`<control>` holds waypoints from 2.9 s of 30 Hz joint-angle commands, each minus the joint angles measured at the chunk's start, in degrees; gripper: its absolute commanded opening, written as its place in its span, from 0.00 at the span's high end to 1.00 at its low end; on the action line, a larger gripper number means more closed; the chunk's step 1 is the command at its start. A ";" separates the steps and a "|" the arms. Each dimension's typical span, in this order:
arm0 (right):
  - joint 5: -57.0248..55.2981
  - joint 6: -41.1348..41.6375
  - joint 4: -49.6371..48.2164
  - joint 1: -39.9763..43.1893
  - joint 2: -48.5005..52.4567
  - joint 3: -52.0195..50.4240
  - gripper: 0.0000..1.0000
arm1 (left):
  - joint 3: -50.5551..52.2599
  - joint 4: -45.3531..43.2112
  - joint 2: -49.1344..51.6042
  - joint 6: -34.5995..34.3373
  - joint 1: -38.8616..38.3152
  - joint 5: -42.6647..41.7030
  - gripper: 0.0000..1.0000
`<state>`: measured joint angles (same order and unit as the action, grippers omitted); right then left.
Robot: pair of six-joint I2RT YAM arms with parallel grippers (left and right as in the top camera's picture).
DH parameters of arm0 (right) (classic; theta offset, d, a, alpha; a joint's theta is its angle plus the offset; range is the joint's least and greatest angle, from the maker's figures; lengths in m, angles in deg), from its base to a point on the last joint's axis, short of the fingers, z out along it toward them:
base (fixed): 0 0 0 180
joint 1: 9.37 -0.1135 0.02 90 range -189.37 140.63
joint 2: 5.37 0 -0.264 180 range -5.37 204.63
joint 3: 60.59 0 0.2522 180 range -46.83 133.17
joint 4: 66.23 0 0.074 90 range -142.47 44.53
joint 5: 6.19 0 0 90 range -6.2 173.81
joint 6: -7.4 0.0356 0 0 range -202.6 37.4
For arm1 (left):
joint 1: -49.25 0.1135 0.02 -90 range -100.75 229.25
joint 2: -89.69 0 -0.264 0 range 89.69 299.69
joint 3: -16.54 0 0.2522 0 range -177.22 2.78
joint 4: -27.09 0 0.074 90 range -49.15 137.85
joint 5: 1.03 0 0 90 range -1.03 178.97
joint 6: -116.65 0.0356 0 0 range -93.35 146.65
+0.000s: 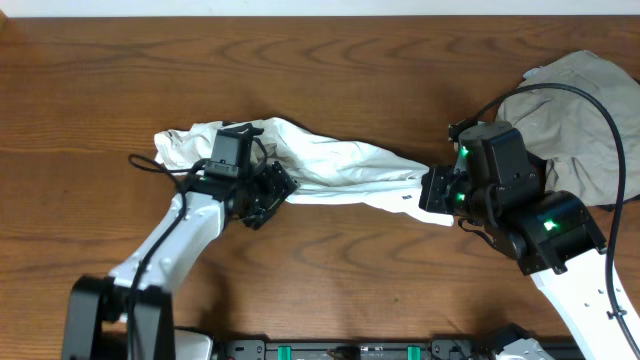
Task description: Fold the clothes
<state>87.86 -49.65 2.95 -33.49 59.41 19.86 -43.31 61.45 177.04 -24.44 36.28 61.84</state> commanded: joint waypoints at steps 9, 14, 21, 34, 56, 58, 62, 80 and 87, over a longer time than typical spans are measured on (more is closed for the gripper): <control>-0.57 0.90 0.79 0.48 -0.26 0.81 0.98 | -0.11 -9.62 5.31 -1.53 1.20 0.59 0.21; -0.57 0.90 0.74 0.48 -0.26 0.81 0.99 | -0.11 -9.14 5.31 -1.44 2.86 0.79 0.50; -0.57 0.87 0.81 0.48 -0.26 0.81 0.98 | -0.11 -9.01 5.18 0.57 3.06 0.76 0.92; -1.16 -0.04 1.03 4.50 -0.28 0.81 0.99 | -5.66 10.03 -12.87 12.04 6.47 8.52 0.94; -3.48 -3.72 1.49 9.60 -0.28 5.40 0.99 | -32.59 42.40 -39.12 23.08 6.47 17.77 0.94; -3.48 -3.76 2.29 9.60 -0.28 7.30 0.99 | -33.18 43.08 -39.15 23.50 6.47 17.79 0.94; -4.68 -3.91 4.09 9.60 -0.28 10.25 0.99 | -33.14 44.89 -38.40 23.50 6.47 17.79 0.91; -12.41 -4.39 5.09 17.68 3.63 10.45 0.99 | -30.73 50.34 -21.55 23.67 6.40 9.09 0.74; -12.46 -5.01 5.01 17.90 6.21 10.45 0.97 | -30.73 52.96 -16.55 27.10 2.32 3.58 0.70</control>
<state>76.38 -53.56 8.04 -16.09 64.83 29.33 -74.45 113.58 159.91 0.17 40.41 68.48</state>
